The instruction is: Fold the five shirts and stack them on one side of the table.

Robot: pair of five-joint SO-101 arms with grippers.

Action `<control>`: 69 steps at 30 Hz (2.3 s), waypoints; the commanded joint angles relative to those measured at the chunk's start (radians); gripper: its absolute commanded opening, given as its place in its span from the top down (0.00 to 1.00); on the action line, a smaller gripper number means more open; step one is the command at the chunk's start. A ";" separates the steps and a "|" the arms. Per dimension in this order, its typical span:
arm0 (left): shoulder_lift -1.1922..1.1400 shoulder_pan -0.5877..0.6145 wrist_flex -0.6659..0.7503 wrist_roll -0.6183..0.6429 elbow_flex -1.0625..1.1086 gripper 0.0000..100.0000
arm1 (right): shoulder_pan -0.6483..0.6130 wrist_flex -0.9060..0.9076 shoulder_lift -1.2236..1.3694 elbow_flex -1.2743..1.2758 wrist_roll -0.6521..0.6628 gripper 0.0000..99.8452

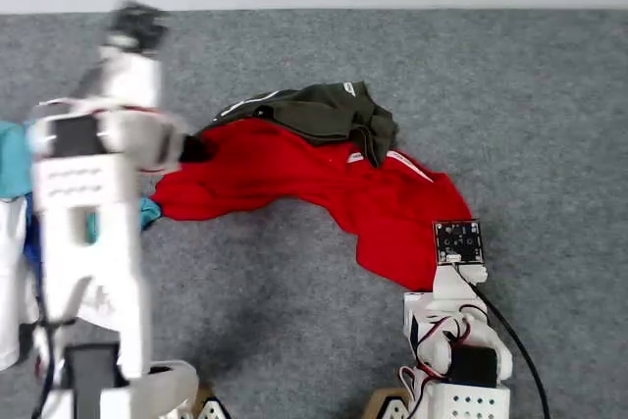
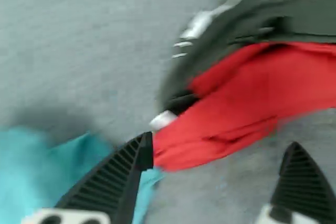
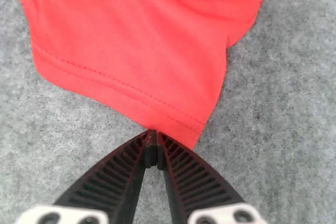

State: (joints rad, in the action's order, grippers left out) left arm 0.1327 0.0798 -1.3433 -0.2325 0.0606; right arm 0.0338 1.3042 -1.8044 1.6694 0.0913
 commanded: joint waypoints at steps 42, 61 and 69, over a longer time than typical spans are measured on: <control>0.181 0.588 0.110 0.091 -0.341 1.00 | -0.002 0.005 -0.008 0.014 0.003 0.99; -0.094 0.867 0.037 0.089 -0.341 0.75 | -0.002 0.005 -0.008 0.014 0.003 0.99; -0.092 0.852 -0.210 -0.077 -0.383 0.67 | -0.002 0.005 -0.008 0.014 0.003 0.99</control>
State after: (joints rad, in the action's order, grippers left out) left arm 0.0284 0.9452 -1.4737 -0.2570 -0.2585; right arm 0.0338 1.3042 -1.8044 1.6694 0.0913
